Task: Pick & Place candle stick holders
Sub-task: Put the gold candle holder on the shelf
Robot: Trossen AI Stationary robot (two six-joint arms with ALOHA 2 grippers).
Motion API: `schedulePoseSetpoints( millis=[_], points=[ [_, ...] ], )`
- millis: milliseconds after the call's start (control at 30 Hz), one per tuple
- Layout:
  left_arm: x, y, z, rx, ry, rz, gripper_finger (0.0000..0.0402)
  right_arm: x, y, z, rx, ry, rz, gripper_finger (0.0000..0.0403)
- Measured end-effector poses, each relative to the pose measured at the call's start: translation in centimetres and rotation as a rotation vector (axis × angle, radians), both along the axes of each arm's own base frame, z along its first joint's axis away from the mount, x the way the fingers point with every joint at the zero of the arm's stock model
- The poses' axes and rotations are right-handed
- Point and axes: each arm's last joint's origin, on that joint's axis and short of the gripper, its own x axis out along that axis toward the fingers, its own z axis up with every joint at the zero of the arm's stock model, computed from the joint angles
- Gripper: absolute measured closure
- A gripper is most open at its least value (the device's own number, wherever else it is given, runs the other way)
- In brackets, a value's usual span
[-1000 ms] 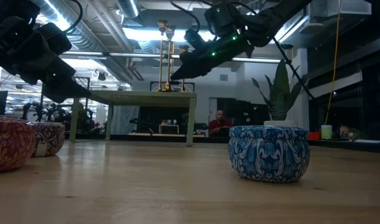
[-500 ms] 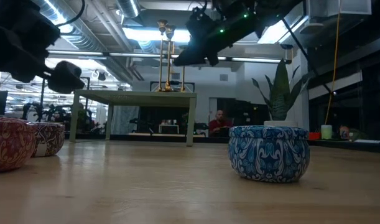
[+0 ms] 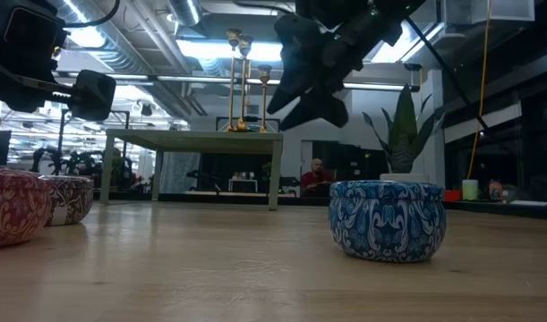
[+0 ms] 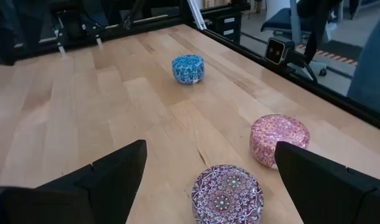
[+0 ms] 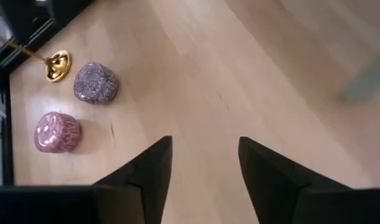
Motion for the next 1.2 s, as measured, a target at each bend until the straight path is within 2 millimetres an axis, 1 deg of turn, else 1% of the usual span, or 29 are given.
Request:
schedulePoseSetpoints(
  millis=[67,100,200,300,400,567,633,733,833,900,1033,1200],
  points=[
    [0.0,0.0,0.0,-0.017,0.006,0.006,0.0049,0.0,0.5,-0.1,0.040,0.013,-0.037,0.0207],
    [0.0,0.0,0.0,0.029,-0.021,0.005,0.0049,0.0,0.8,0.0,0.051,0.009,-0.041,0.0205],
    [0.2,0.3,0.3,0.244,-0.131,0.044,0.0048,0.2,1.4,0.2,0.075,-0.022,-0.045,0.0203],
    [0.4,0.5,0.6,0.337,-0.176,0.093,0.0048,0.5,1.8,0.4,0.082,-0.058,-0.039,0.0202],
    [0.4,0.7,0.6,0.357,-0.170,0.145,0.0048,0.6,2.3,0.6,0.082,-0.079,-0.026,0.0202],
    [0.4,0.8,0.7,0.312,-0.159,0.202,0.0049,0.8,2.4,0.8,0.083,-0.102,-0.022,0.0202],
    [0.5,0.8,1.0,0.221,-0.167,0.225,0.0048,0.8,2.3,0.8,0.083,-0.105,-0.022,0.0202],
    [0.5,0.4,1.4,-0.096,-0.125,0.203,0.0048,0.8,2.4,0.8,0.084,-0.105,-0.018,0.0202],
    [0.4,-0.1,1.6,-0.446,0.011,0.105,0.0049,0.8,2.5,0.8,0.087,-0.104,-0.013,0.0202],
    [0.3,-0.4,1.8,-0.603,0.097,0.028,0.0049,0.8,2.5,0.8,0.086,-0.104,-0.011,0.0202],
    [0.2,-0.6,1.9,-0.747,0.202,-0.009,0.0048,0.8,2.5,0.8,0.086,-0.103,-0.010,0.0202],
    [0.2,-0.6,1.9,-0.914,0.302,0.032,0.0048,0.8,2.5,0.8,0.086,-0.104,-0.011,0.0202]
  ],
)
